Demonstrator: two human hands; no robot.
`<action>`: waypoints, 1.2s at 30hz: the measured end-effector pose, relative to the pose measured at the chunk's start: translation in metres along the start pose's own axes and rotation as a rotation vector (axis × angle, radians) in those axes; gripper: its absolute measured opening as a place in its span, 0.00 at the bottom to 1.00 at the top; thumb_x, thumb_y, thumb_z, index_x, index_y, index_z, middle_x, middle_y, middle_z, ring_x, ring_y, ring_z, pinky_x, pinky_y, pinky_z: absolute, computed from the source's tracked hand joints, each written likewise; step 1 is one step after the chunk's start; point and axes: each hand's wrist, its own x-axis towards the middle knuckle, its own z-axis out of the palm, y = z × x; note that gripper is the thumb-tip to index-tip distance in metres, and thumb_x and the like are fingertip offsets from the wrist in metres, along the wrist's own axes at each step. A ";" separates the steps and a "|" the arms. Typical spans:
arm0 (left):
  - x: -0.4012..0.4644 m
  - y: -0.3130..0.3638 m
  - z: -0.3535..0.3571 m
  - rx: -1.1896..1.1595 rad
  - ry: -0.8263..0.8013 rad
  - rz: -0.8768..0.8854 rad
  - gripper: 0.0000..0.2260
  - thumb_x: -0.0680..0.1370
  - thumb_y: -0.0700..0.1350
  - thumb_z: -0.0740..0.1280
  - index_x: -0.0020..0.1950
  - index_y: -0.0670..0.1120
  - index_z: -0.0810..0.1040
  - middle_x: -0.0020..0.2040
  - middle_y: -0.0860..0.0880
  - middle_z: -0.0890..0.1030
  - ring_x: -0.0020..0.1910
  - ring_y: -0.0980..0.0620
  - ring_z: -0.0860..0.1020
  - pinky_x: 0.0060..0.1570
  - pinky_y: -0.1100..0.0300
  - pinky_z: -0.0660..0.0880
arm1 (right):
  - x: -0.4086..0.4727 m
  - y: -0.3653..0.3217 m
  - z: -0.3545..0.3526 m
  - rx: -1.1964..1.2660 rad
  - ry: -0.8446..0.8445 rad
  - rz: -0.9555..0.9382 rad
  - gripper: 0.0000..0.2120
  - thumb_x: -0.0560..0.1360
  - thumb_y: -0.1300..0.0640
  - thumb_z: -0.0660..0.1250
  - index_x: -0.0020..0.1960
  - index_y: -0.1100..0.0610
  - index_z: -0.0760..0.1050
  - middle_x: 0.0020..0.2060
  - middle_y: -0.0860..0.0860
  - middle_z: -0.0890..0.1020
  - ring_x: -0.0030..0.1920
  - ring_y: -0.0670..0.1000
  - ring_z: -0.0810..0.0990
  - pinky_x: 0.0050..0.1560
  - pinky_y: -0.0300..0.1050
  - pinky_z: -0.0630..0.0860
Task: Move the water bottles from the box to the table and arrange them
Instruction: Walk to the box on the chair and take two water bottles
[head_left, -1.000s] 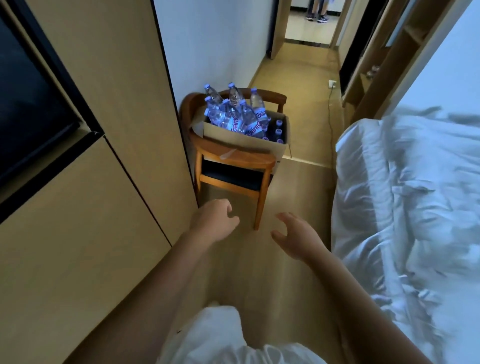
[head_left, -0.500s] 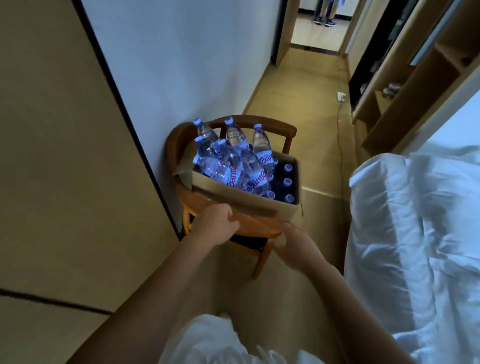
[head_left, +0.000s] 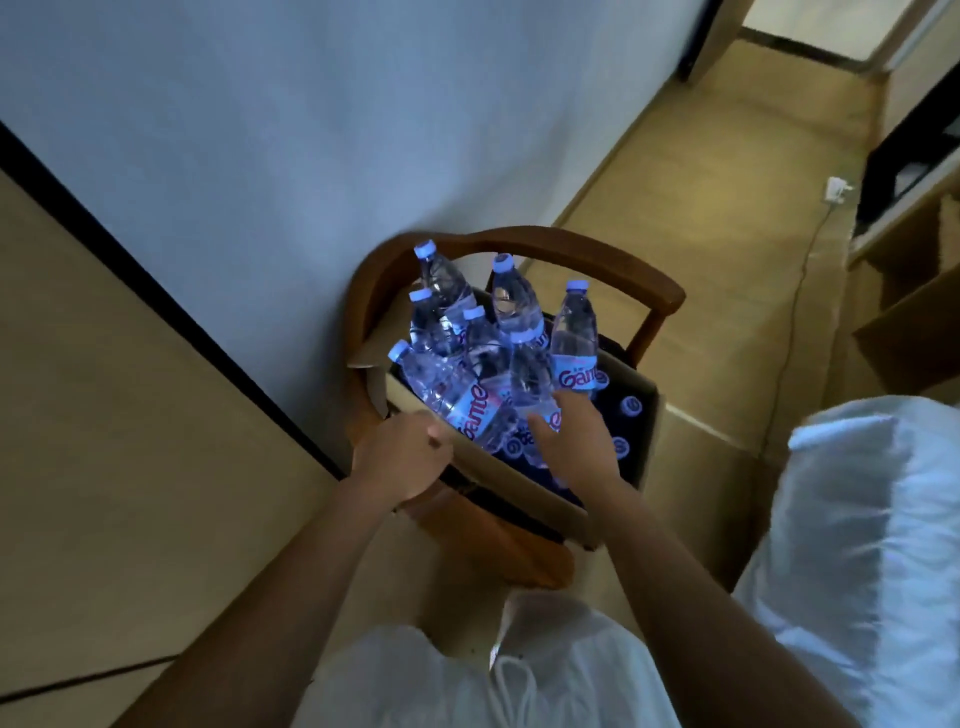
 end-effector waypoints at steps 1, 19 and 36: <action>0.006 0.003 0.001 0.003 0.005 -0.038 0.07 0.76 0.49 0.63 0.47 0.47 0.76 0.50 0.49 0.80 0.51 0.47 0.77 0.50 0.51 0.75 | 0.017 0.000 0.000 0.018 -0.036 -0.004 0.19 0.77 0.48 0.63 0.62 0.58 0.71 0.59 0.54 0.75 0.58 0.55 0.73 0.54 0.50 0.72; 0.057 0.006 0.002 -0.025 -0.012 -0.408 0.10 0.75 0.53 0.65 0.53 0.50 0.77 0.52 0.50 0.80 0.52 0.49 0.77 0.43 0.58 0.71 | 0.126 0.007 0.030 0.235 -0.256 0.120 0.29 0.73 0.50 0.70 0.67 0.62 0.63 0.63 0.60 0.71 0.64 0.61 0.70 0.62 0.58 0.70; 0.133 0.030 0.036 -0.493 0.064 -0.853 0.52 0.68 0.65 0.71 0.75 0.35 0.48 0.74 0.38 0.58 0.73 0.38 0.60 0.69 0.46 0.61 | 0.056 0.016 -0.039 0.262 0.012 0.079 0.28 0.72 0.51 0.71 0.66 0.61 0.65 0.60 0.56 0.72 0.63 0.56 0.69 0.63 0.55 0.69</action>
